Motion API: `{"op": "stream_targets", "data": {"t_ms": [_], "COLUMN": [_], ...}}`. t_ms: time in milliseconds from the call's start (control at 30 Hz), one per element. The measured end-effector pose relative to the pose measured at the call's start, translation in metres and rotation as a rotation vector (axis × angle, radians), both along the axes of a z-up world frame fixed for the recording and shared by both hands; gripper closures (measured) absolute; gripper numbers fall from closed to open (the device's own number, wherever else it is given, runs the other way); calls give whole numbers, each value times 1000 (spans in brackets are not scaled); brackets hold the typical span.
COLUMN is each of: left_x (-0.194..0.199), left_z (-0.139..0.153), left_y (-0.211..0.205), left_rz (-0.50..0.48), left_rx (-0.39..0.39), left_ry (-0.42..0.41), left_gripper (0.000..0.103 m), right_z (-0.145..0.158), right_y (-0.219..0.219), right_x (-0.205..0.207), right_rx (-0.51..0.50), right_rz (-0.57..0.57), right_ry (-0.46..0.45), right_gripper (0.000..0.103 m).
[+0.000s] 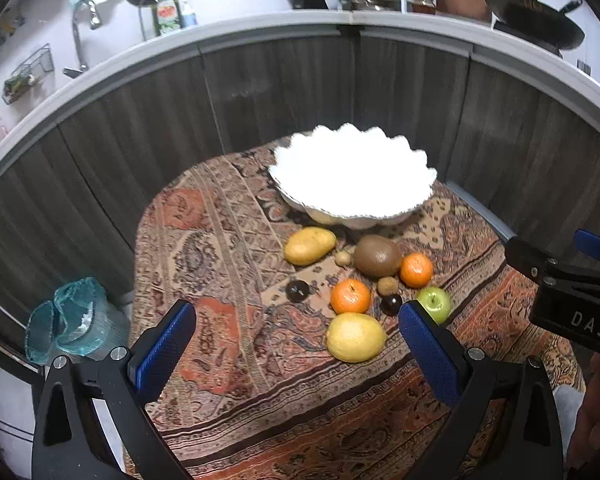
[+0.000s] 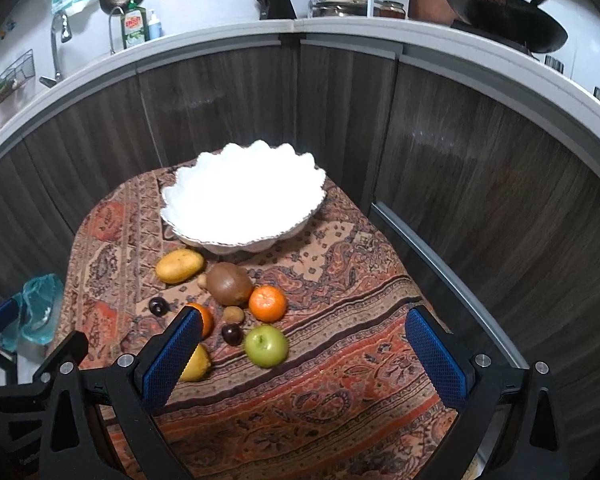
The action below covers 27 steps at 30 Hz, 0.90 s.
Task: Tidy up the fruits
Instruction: 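Move the left tool to the large yellow lemon and close on it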
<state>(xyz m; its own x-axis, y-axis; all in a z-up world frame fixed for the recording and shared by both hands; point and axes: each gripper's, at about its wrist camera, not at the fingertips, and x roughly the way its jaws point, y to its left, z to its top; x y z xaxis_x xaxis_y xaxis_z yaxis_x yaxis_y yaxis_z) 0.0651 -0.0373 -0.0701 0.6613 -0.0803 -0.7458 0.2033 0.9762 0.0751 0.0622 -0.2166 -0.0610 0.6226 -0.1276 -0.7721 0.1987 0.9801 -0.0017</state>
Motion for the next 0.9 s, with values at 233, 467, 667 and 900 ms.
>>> {"op": "stream_targets", "data": {"t_ms": [233, 467, 667, 900], "left_x": [16, 30, 43, 49], "left_z": [-26, -54, -82, -113], "left_y": [-15, -33, -47, -59], "left_rz": [-60, -115, -140, -169], "left_rx": [-4, 2, 22, 51], "left_ry": [57, 109, 154, 222], "left_gripper": [0, 0, 0, 3], "right_z": [-21, -43, -65, -88], "right_y": [-10, -22, -30, -37], "right_x": [9, 20, 30, 38], "right_rx": [-3, -13, -27, -36], "right_rz": [-25, -48, -60, -69], "right_ry": [39, 66, 94, 133], "right_gripper": [1, 1, 1, 1]}}
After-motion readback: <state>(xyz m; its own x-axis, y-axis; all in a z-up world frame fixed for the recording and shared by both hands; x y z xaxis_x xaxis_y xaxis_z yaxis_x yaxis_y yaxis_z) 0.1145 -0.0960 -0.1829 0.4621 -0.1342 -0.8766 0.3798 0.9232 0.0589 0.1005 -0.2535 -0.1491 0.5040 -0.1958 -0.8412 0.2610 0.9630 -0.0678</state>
